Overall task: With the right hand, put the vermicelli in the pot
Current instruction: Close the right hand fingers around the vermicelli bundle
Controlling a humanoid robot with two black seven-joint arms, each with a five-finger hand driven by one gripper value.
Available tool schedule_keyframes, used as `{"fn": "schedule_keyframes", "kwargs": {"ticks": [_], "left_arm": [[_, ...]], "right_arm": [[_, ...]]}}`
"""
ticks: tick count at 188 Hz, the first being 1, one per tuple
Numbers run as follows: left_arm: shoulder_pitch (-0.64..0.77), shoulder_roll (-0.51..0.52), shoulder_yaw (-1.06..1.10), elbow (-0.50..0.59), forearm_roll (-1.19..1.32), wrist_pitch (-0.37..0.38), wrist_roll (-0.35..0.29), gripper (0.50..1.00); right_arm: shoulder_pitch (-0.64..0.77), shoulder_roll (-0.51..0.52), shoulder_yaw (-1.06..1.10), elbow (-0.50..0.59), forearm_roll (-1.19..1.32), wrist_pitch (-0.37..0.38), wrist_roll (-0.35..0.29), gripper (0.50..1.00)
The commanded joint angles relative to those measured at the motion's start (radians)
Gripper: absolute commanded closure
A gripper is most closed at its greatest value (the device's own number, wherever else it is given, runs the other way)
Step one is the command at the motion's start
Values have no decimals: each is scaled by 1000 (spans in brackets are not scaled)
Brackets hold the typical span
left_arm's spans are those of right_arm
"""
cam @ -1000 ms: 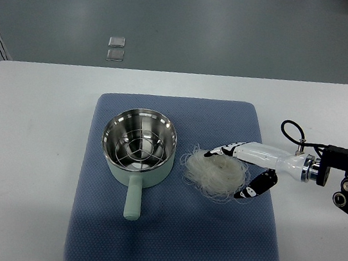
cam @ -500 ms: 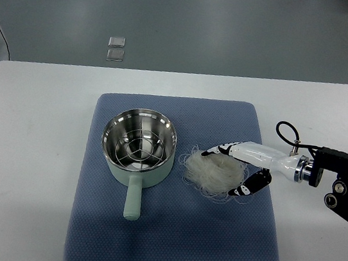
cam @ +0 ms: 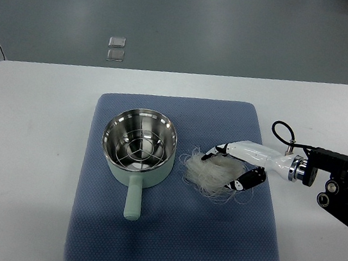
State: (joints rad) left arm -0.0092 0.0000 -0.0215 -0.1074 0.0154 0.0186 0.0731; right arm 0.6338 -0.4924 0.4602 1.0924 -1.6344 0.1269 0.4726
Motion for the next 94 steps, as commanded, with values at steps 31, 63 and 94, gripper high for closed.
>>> {"fn": "schedule_keyframes", "kwargs": {"ticks": [31, 63, 94], "left_arm": [[0, 0, 0, 0, 0, 0, 1, 500], [0, 0, 0, 0, 0, 0, 1, 500], [0, 0, 0, 0, 0, 0, -1, 500]], "right_arm": [[7, 11, 18, -8, 15, 0, -2, 973], [12, 9, 64, -8, 61, 2, -2, 973], [17, 6, 77, -9, 122, 2, -2, 969]]}}
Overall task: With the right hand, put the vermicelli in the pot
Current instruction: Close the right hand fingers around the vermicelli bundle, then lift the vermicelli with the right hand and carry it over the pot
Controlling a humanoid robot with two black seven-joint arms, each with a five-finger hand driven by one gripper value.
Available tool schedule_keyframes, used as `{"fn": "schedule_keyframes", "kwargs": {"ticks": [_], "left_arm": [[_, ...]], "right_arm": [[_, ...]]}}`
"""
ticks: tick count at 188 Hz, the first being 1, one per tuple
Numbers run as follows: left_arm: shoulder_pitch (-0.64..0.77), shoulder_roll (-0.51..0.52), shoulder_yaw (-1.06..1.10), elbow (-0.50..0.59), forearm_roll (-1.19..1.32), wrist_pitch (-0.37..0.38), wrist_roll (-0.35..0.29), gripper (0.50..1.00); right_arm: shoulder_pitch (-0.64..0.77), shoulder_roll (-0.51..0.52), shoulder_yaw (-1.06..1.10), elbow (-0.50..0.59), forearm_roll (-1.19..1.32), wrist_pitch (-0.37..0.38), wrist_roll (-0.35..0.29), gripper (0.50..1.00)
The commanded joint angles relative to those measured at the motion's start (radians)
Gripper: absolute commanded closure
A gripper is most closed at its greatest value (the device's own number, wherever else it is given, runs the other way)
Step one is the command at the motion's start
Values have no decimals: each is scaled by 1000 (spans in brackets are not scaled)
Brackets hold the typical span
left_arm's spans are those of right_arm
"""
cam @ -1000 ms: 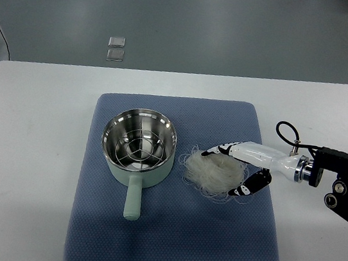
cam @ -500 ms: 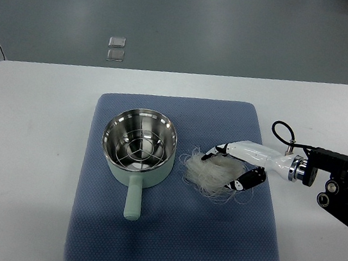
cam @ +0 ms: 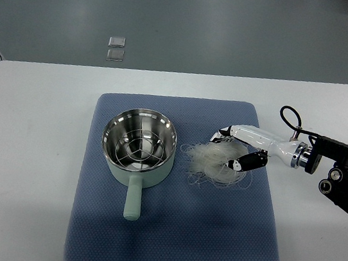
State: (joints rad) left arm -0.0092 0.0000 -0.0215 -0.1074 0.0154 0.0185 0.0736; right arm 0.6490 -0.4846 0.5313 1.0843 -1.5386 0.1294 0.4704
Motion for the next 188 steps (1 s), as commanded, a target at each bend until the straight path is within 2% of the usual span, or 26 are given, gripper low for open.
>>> {"fn": "schedule_keyframes", "kwargs": {"ticks": [1, 121, 188], "left_arm": [[0, 0, 0, 0, 0, 0, -2, 500], [0, 0, 0, 0, 0, 0, 0, 500], [0, 0, 2, 0, 0, 0, 0, 500]], "right_arm": [[1, -2, 6, -1, 26, -1, 1, 969], [32, -15, 65, -7, 94, 15, -19, 965], [121, -20, 91, -35, 112, 41, -33, 963]]}}
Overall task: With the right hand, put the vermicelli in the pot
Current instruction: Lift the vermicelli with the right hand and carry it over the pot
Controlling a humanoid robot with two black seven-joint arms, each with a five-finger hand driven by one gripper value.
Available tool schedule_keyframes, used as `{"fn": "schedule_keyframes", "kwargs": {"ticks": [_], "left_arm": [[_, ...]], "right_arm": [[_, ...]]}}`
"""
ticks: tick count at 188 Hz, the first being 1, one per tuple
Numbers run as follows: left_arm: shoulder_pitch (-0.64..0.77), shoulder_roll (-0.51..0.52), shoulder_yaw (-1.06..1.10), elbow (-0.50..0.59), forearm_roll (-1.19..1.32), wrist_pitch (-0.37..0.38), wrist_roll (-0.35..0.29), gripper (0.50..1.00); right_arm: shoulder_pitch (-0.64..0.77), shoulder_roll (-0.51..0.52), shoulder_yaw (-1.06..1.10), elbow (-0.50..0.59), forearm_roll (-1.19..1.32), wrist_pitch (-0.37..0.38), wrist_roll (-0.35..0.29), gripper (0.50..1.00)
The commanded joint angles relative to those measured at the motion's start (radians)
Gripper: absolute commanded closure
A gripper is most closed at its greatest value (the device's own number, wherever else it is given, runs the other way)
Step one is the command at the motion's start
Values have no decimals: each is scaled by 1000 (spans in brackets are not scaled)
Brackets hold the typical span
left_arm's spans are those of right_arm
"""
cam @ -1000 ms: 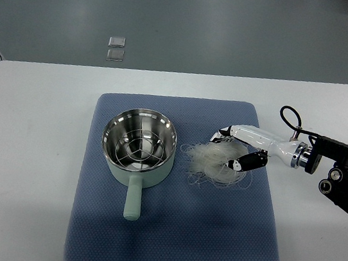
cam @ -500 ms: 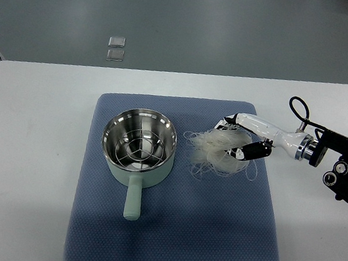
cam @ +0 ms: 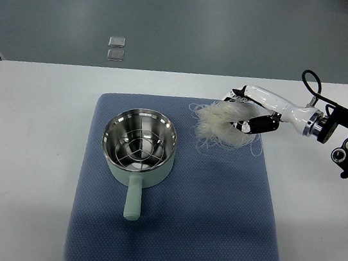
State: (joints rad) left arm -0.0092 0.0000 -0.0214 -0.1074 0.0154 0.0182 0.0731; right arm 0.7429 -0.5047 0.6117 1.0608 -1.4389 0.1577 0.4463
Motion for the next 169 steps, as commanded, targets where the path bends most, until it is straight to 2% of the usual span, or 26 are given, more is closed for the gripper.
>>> {"fn": "schedule_keyframes", "kwargs": {"ticks": [1, 70, 96, 140, 169], "left_arm": [[0, 0, 1, 0, 0, 0, 1, 500], [0, 0, 1, 0, 0, 0, 1, 500], [0, 0, 1, 0, 0, 0, 1, 500], [0, 0, 3, 0, 0, 0, 1, 500], [0, 0, 3, 0, 0, 0, -1, 500]], "right_arm": [[27, 0, 11, -12, 12, 13, -9, 963], [153, 29, 3, -10, 74, 31, -17, 961], [179, 118, 0, -10, 74, 52, -17, 957], [179, 216, -12, -15, 51, 48, -20, 955], [170, 275, -49, -50, 46, 42, -46, 951]]}}
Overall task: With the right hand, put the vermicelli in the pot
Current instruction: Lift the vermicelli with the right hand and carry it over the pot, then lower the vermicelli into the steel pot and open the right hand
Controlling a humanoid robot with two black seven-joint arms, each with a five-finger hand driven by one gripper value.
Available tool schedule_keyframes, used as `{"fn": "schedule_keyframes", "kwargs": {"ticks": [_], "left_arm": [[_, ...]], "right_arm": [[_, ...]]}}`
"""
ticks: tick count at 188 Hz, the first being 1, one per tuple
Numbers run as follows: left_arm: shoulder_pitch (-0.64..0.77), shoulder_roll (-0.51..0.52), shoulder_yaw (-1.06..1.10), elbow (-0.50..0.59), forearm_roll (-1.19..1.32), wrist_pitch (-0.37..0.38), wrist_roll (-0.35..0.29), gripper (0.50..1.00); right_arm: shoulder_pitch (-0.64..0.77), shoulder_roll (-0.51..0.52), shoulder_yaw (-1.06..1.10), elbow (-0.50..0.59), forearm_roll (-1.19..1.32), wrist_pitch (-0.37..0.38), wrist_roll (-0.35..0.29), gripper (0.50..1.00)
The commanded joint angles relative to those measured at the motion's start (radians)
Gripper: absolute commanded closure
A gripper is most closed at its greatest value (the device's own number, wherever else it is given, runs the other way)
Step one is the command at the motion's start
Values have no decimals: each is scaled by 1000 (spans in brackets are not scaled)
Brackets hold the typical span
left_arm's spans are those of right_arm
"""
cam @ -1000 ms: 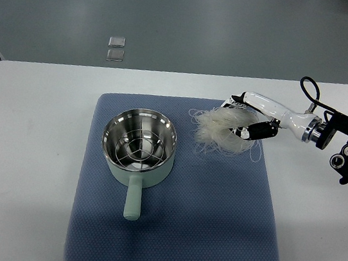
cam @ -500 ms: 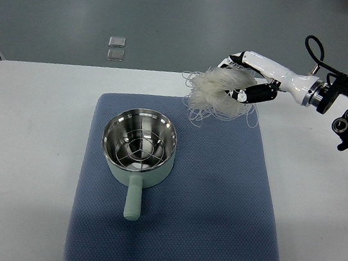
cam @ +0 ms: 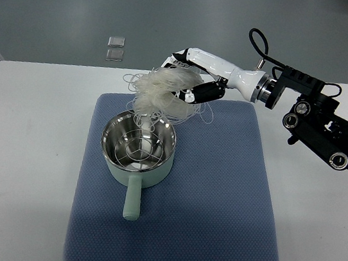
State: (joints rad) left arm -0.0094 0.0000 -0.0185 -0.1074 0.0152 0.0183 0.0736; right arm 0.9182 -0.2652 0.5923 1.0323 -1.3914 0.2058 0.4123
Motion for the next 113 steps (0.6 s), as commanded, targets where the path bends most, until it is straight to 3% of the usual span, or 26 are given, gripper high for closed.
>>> {"fn": "schedule_keyframes", "kwargs": {"ticks": [1, 75, 113], "left_arm": [[0, 0, 0, 0, 0, 0, -1, 500], [0, 0, 0, 0, 0, 0, 0, 500], [0, 0, 0, 0, 0, 0, 0, 500]], "right_arm": [[-5, 35, -29, -21, -1, -6, -12, 951], [-58, 69, -63, -47, -6, -22, -13, 930], [-73, 90, -63, -72, -21, -42, -12, 836]]}}
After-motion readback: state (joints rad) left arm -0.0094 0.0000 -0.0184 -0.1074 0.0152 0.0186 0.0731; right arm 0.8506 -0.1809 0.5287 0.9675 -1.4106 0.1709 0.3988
